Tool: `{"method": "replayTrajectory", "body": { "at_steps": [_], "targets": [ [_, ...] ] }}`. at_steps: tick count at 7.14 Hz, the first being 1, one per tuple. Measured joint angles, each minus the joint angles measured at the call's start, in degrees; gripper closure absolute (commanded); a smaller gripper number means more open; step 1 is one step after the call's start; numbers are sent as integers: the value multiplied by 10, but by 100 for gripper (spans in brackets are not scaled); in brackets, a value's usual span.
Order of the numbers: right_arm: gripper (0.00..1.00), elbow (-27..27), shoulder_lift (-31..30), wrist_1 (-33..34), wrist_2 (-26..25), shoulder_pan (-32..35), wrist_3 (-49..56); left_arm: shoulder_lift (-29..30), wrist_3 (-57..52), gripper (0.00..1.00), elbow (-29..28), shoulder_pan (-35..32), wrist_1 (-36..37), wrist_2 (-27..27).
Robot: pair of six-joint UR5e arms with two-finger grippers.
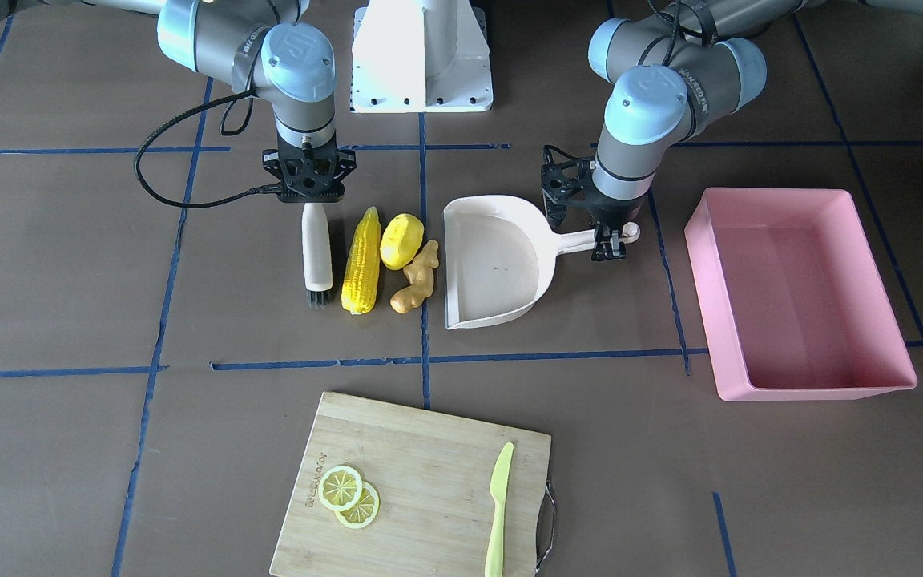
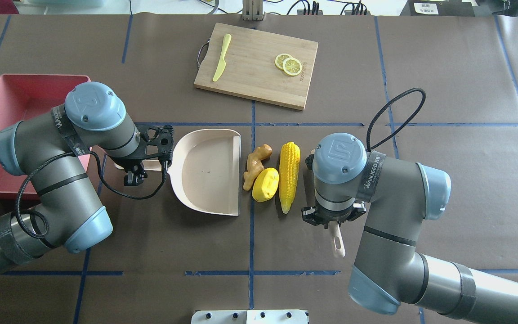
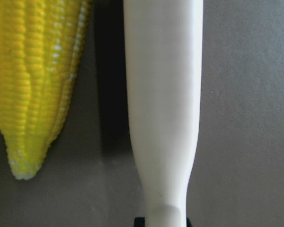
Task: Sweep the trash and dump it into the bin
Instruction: 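Sweep the corn, lemon and ginger into the dustpan with the right-held brush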
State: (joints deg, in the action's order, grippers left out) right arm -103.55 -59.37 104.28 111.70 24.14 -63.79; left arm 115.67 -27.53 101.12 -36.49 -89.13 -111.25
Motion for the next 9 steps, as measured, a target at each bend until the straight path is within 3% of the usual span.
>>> {"method": "replayTrajectory", "body": {
  "at_steps": [9],
  "targets": [
    [100,95,138,-28,-1,-41,-53,12,2,100,-6,11,16,29]
  ]
}}
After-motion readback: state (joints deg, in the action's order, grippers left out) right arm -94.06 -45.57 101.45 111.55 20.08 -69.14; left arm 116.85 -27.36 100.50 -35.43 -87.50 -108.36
